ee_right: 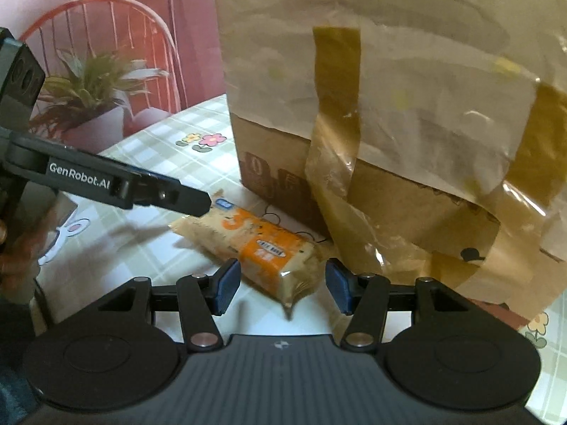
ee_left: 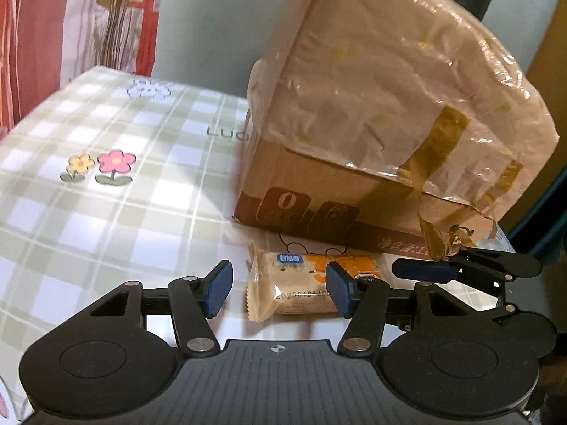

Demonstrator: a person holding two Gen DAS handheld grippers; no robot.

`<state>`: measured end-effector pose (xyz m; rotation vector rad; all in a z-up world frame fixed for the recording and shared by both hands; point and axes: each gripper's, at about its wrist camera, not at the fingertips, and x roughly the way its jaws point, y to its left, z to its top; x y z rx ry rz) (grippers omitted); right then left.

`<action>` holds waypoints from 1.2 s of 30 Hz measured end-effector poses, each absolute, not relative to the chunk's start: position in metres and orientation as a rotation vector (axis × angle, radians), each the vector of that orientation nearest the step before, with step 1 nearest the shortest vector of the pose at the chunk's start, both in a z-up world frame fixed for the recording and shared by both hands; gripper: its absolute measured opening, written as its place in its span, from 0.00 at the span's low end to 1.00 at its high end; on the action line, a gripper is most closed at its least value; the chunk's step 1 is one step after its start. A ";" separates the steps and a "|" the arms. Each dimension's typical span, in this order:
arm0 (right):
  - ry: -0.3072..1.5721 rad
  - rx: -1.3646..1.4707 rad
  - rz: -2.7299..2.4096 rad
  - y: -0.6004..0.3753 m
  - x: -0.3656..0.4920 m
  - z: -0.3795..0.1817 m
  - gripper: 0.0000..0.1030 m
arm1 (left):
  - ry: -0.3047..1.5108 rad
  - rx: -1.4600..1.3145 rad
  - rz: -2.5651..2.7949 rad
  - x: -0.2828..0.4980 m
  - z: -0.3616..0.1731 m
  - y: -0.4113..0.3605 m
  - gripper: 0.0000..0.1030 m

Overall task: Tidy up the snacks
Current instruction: 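Move both open tools down to the orange-labelled cracker packet, then grasp the orange-labelled cracker packet with the left tool, then carry the cracker packet over the box and open the left tool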

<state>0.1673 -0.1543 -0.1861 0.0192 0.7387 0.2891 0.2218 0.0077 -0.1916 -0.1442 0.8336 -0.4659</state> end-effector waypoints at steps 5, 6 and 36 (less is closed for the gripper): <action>0.745 0.051 0.290 -0.155 0.173 -0.192 0.55 | 0.851 -0.195 -0.445 0.224 -0.200 0.006 0.58; 0.745 0.060 0.289 -0.154 0.176 -0.193 0.55 | 0.855 -0.204 -0.441 0.225 -0.202 0.006 0.58; 0.565 0.004 0.340 -0.122 0.161 -0.147 0.51 | 0.648 -0.222 -0.374 0.168 -0.127 0.033 0.41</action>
